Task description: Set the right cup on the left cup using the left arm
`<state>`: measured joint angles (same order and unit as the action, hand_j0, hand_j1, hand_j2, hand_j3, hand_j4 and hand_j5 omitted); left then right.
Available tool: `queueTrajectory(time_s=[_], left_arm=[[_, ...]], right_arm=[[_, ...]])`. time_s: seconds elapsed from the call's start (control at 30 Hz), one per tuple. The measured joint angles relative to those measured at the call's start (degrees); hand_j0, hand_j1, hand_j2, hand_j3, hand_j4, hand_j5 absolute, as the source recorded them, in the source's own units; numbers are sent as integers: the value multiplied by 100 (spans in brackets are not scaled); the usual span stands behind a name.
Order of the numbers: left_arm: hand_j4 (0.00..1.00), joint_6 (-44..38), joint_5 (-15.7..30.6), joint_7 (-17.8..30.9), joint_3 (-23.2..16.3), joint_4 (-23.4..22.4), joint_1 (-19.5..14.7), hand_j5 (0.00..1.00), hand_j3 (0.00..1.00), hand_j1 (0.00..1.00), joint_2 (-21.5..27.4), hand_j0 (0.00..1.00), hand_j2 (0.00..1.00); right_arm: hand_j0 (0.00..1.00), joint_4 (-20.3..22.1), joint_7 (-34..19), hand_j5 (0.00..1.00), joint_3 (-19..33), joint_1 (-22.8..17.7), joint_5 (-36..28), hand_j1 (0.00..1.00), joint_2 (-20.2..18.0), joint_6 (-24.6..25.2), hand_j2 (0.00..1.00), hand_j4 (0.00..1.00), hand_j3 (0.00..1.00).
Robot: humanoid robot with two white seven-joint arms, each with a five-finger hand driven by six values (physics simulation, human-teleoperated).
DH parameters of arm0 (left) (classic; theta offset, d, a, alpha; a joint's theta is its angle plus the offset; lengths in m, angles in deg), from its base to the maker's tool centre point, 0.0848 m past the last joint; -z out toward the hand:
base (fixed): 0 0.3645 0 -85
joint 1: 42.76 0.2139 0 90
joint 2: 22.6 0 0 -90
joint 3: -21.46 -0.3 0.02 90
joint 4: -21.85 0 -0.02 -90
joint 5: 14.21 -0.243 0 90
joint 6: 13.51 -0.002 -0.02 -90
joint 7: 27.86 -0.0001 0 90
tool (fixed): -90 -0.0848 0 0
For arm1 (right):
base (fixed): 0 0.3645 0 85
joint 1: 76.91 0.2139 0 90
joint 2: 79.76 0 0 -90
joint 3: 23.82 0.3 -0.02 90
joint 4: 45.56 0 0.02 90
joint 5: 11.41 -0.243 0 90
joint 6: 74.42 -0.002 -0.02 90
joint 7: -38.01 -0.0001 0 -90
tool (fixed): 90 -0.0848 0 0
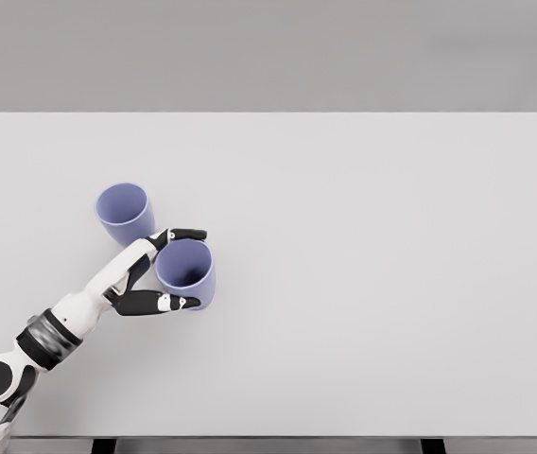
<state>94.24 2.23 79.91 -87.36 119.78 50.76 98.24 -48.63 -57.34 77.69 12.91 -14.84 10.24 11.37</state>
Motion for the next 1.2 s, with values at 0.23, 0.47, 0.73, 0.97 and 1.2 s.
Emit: queueTrajectory(time_s=[0.23, 0.47, 0.73, 0.97, 1.2], left_arm=[[71, -14, 17, 3, 2, 139, -18, 71, 71, 71, 28, 71, 71], [71, -15, 25, 0, 14, 271, -88, 71, 71, 71, 52, 71, 71], [70, -6, 34, 0, 33, 332, -228, 70, 70, 70, 107, 70, 70], [70, 2, 52, -1, 43, 344, -343, 70, 70, 70, 150, 70, 70], [69, -2, 134, 0, 44, 354, -492, 69, 69, 69, 209, 69, 69]], right_arm=[[100, 0, 0, 100, 0, 0, 2, 100, 0, -1, 100, 100, 100], [100, 0, 0, 100, 0, 0, 0, 100, 0, -1, 100, 100, 100], [100, 0, 0, 100, 0, 0, 1, 100, 0, 1, 100, 100, 100], [100, 0, 0, 100, 0, 0, 2, 100, 0, 0, 100, 100, 100], [100, 0, 0, 100, 0, 0, 0, 100, 0, -1, 100, 100, 100]])
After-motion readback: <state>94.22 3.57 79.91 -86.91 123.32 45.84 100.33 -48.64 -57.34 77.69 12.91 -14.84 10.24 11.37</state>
